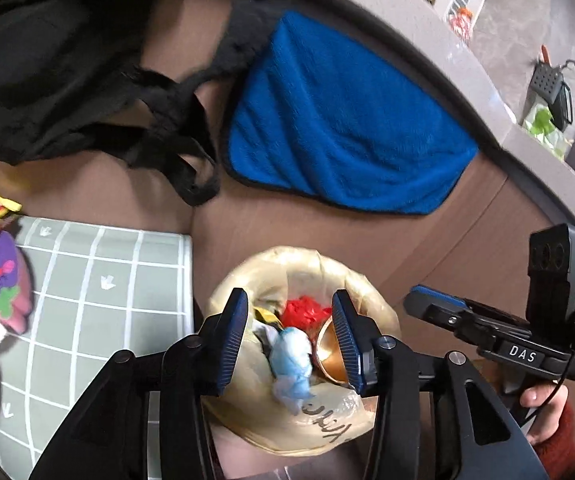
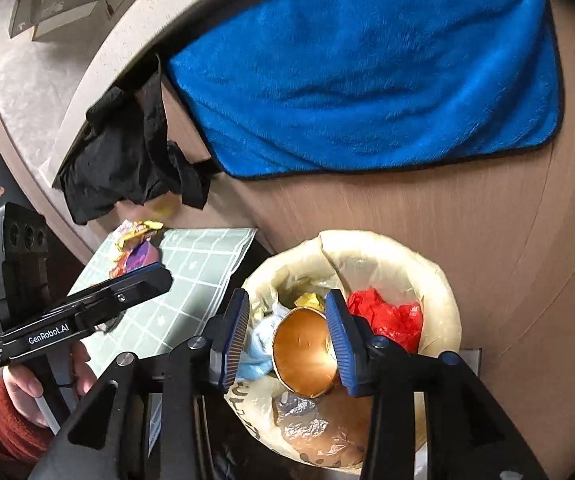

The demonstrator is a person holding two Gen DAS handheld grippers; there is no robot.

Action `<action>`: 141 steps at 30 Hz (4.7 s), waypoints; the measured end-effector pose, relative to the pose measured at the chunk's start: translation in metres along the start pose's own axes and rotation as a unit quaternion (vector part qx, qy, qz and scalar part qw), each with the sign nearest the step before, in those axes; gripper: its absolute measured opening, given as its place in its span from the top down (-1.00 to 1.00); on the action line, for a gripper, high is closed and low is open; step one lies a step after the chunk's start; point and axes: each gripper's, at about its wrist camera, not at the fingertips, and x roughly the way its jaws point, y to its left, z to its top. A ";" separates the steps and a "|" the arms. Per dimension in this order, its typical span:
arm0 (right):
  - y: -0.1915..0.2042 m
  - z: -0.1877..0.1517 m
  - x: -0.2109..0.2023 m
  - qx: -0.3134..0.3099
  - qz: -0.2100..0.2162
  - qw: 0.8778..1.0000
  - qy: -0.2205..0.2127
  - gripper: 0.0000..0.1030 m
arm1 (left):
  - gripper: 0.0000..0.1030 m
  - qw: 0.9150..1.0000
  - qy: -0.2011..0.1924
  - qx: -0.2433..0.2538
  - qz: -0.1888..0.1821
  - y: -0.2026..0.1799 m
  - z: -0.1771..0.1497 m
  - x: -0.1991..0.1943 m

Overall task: Collect trash
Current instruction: 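Drop the tissues and red cup into the yellow trash bag with both tools, then grasp the red can with the left tool, then grasp the yellow snack wrapper with the right tool while the left tool holds the red can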

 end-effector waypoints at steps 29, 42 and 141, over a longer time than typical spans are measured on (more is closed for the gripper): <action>0.253 -0.027 0.085 -0.205 0.123 0.970 0.032 0.26 | 0.13 0.965 -0.114 -0.161 0.174 0.230 -0.061 -0.219; 0.242 -0.028 0.134 -0.184 0.102 0.976 0.049 0.26 | 0.10 0.963 -0.057 -0.218 0.148 0.271 -0.075 -0.156; 0.340 -0.055 0.232 -0.171 0.141 0.959 0.176 0.28 | -0.07 0.945 -0.151 -0.174 0.234 0.277 -0.105 -0.284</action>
